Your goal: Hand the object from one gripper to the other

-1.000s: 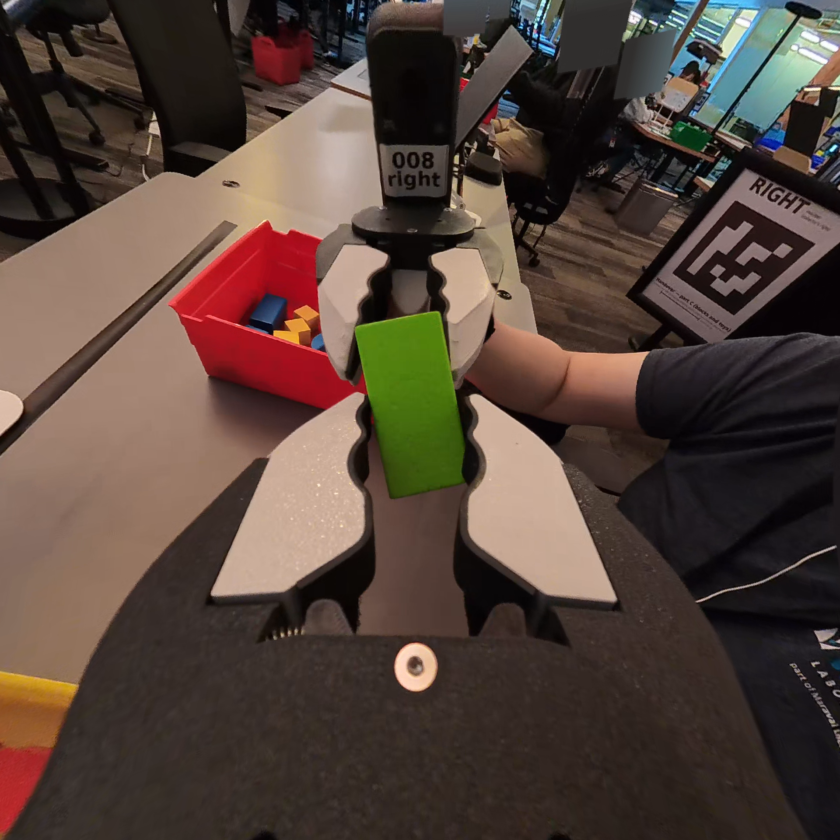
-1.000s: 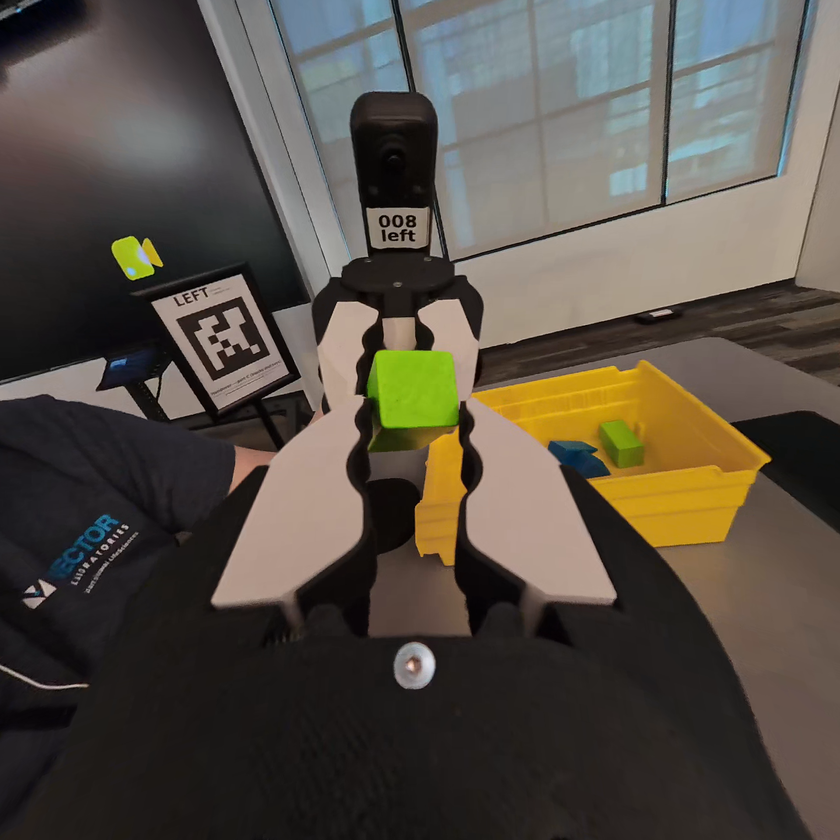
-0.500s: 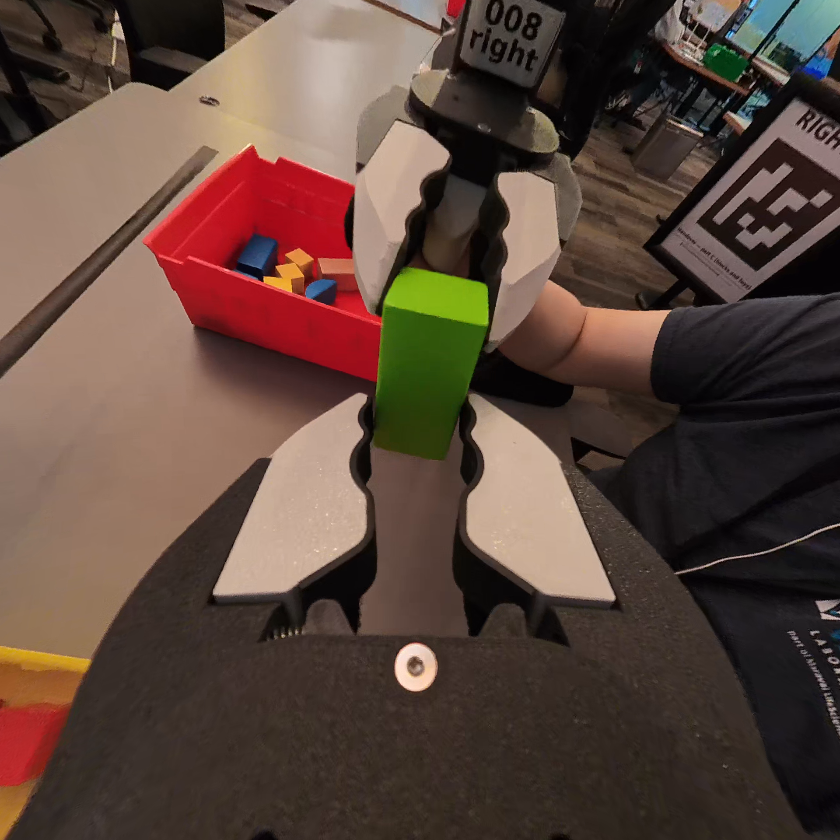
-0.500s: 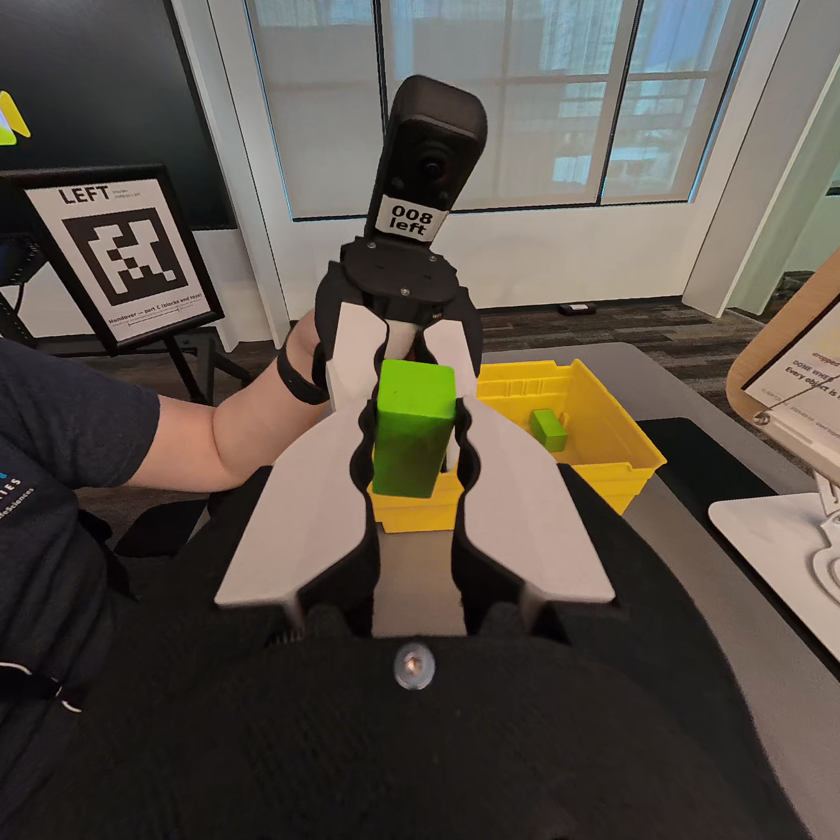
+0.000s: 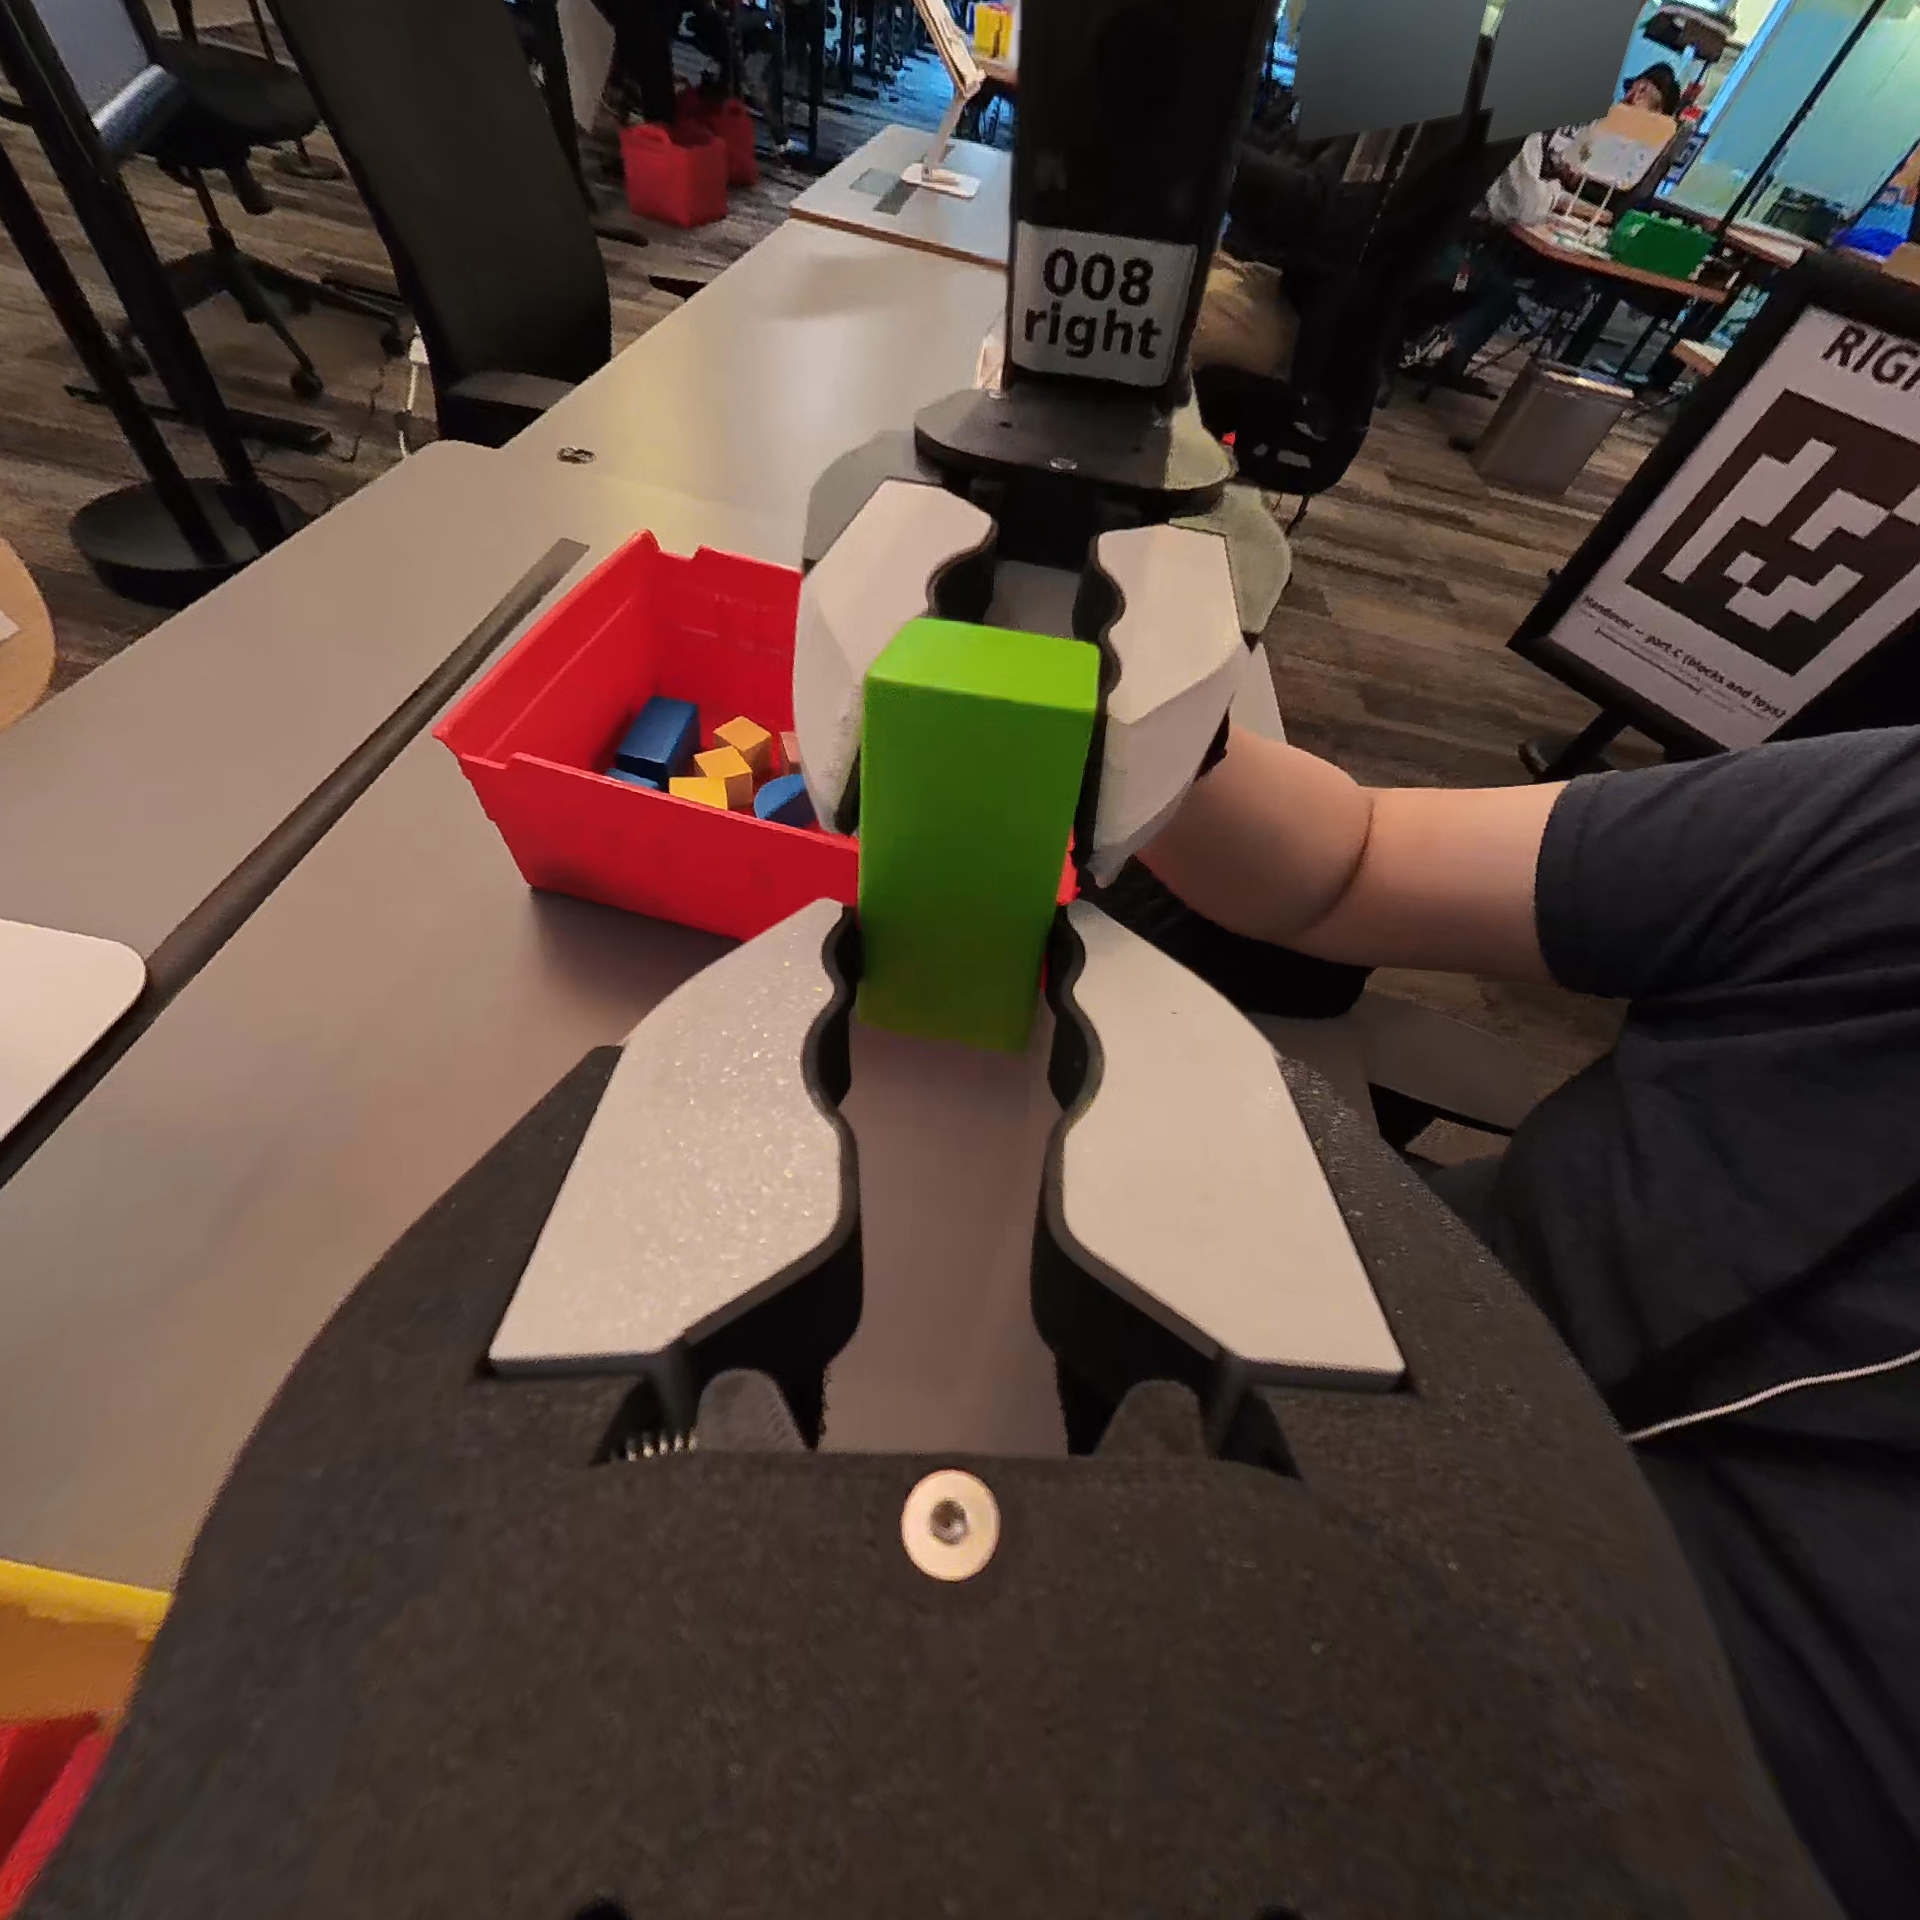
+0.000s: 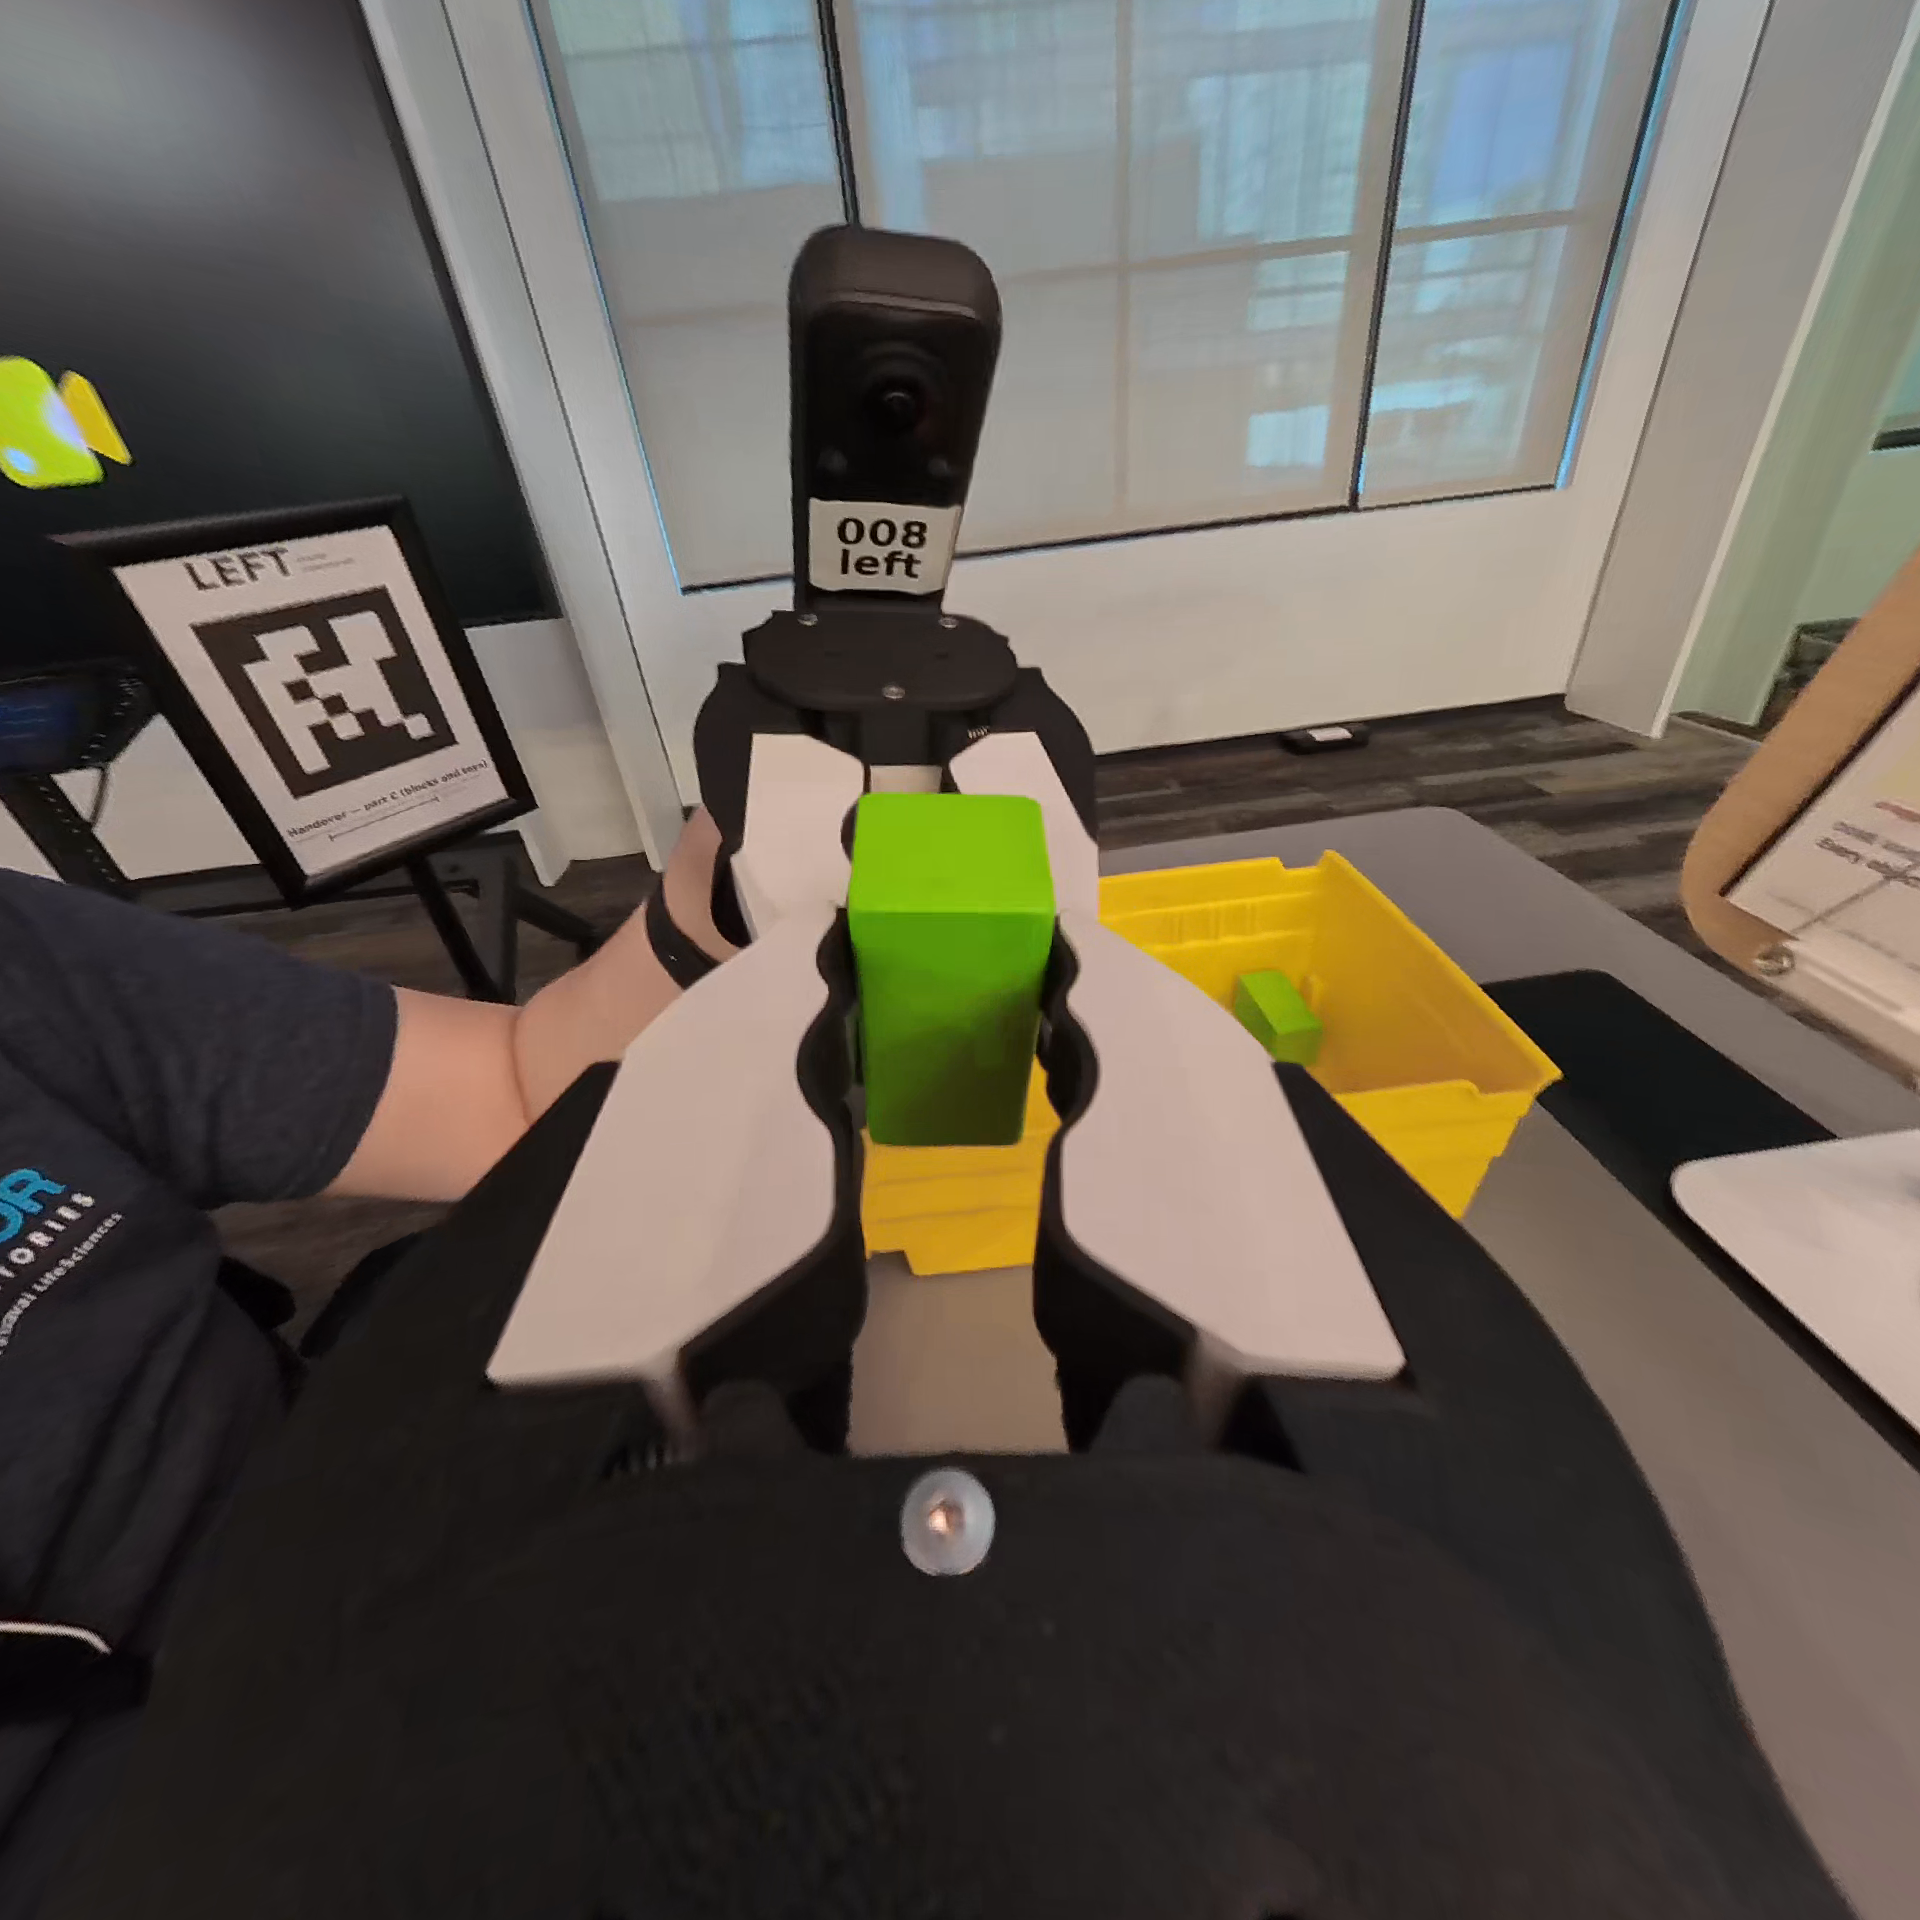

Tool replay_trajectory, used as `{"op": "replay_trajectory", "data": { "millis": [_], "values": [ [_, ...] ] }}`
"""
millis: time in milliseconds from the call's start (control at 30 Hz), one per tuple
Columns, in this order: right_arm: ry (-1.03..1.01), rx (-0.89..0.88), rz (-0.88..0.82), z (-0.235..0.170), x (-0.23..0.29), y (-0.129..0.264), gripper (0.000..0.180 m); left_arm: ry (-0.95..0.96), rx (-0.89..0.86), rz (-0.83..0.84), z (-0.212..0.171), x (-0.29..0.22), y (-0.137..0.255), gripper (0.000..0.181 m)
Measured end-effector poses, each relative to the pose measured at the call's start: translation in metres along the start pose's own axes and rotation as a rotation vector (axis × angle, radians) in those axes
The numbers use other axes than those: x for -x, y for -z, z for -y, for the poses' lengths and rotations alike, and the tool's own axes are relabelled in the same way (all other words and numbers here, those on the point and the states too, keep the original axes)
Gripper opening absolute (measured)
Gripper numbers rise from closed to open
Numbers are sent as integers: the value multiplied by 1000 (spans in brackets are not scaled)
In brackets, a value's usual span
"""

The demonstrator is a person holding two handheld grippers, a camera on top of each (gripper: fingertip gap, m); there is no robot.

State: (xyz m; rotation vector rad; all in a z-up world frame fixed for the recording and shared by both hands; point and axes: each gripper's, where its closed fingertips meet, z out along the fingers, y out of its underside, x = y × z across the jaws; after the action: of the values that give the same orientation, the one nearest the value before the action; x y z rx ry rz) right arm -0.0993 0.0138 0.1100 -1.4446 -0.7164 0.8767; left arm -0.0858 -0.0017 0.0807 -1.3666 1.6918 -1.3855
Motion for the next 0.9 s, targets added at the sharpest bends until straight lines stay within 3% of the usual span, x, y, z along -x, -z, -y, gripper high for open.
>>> {"op": "replay_trajectory", "data": {
  "millis": [133,267,400,533,700,900],
  "values": [
    [69,85,-82,3,-10,16,35,16,11,-12,0,-2,3,56],
    [138,399,-236,-12,-29,84,35,-10,42,20,-3,-2,11,55],
    [158,789,-410,-74,-62,178,35,-12,51,30,-3,-2,19,52],
    [-162,1110,-503,-151,-85,245,35,-16,64,48,-4,-1,24,51],
    [-382,1337,-455,-213,-89,271,36,-20,74,57,-6,-2,28,50],
    [-456,1457,-506,-235,-96,284,36,-15,94,54,-9,-2,27,50]
  ]
}}
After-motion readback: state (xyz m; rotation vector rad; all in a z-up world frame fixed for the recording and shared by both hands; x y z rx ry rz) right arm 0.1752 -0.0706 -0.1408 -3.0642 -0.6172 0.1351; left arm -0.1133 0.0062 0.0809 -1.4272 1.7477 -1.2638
